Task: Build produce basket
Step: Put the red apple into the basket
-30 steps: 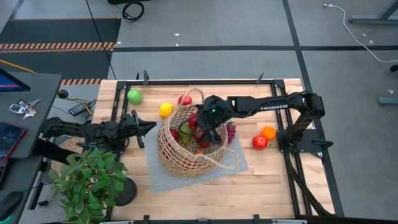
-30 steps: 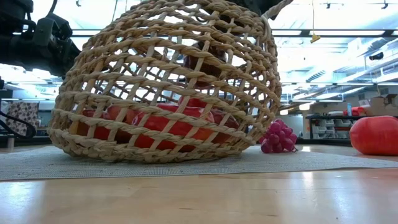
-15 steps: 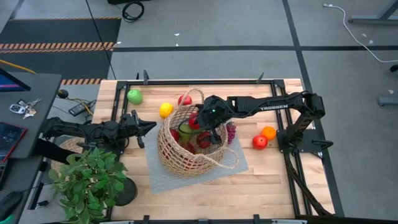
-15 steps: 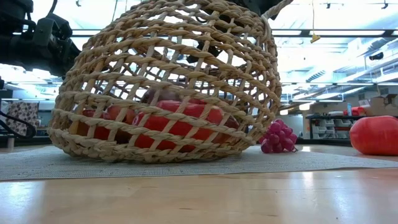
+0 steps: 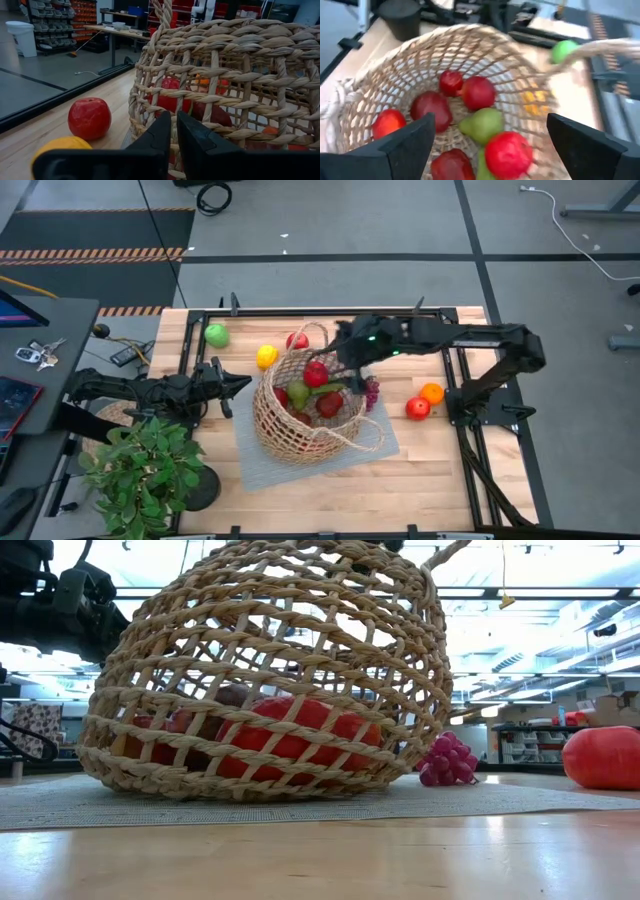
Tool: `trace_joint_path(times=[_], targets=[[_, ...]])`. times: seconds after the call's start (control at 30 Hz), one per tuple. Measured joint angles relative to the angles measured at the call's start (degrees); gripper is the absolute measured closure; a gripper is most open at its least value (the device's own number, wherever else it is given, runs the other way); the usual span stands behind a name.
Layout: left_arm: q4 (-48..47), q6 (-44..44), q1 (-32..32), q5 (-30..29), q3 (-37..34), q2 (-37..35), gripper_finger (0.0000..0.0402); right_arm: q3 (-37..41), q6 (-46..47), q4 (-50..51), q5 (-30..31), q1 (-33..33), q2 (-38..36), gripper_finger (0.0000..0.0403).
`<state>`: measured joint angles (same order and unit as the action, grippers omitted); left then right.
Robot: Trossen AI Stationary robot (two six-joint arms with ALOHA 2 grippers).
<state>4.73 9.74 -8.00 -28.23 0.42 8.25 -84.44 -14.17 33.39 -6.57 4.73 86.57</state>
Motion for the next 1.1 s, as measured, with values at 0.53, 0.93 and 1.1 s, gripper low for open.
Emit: trace_joint_path(times=[0.53,0.93,1.1], targets=[[0.0,0.0,0.0,0.0,0.0,0.0,0.0362,23.1,15.4,-1.6,13.0,-0.1,-23.3,0.0044],[0.0,0.0,0.0,0.0,0.0,0.0,0.0364,30.7,35.0,13.3,13.1,-0.7,-25.8,0.0044],[0.0,0.0,0.0,0.0,0.0,0.0,0.0361,31.0,37.2,24.1,12.5,-1.3,-23.6,0.0044]])
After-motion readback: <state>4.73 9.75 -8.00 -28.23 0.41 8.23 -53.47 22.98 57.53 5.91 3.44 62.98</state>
